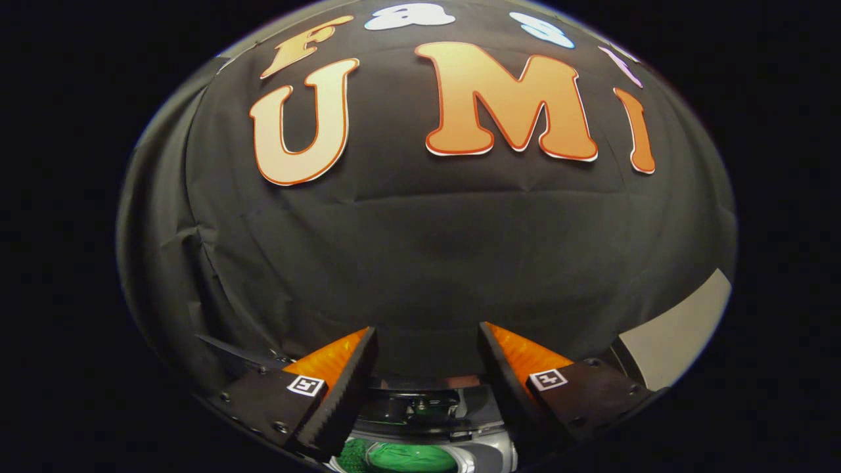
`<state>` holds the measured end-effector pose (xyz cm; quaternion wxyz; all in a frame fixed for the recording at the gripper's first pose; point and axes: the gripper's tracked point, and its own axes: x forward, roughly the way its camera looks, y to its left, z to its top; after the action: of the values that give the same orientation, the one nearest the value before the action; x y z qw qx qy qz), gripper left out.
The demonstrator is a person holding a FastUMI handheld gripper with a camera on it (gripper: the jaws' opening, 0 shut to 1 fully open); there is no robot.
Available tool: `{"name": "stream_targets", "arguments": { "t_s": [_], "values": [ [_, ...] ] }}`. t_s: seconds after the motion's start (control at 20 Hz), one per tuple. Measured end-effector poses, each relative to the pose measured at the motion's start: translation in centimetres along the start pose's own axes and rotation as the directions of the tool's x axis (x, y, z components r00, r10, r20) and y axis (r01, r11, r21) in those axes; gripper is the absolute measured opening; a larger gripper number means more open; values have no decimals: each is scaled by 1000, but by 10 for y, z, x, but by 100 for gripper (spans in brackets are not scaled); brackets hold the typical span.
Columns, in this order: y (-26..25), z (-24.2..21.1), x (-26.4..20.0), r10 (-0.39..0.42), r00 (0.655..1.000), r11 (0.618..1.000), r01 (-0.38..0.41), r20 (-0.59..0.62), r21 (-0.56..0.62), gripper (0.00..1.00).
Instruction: Put the clothes into the washing machine and then close the washing machine lid.
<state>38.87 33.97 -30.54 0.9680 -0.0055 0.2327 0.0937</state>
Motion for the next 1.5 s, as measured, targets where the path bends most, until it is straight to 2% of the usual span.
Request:
{"name": "stream_targets", "arguments": {
  "t_s": [0.2, 0.7, 1.5],
  "values": [
    [-2, 1, -1, 11, 999, 1000, -11, 53, -4, 98],
    [-1, -15, -64, -13, 994, 1000, 14, 110, -6, 99],
    [4, -59, -122, 14, 994, 1000, -12, 109, -17, 99]
  ]
}}
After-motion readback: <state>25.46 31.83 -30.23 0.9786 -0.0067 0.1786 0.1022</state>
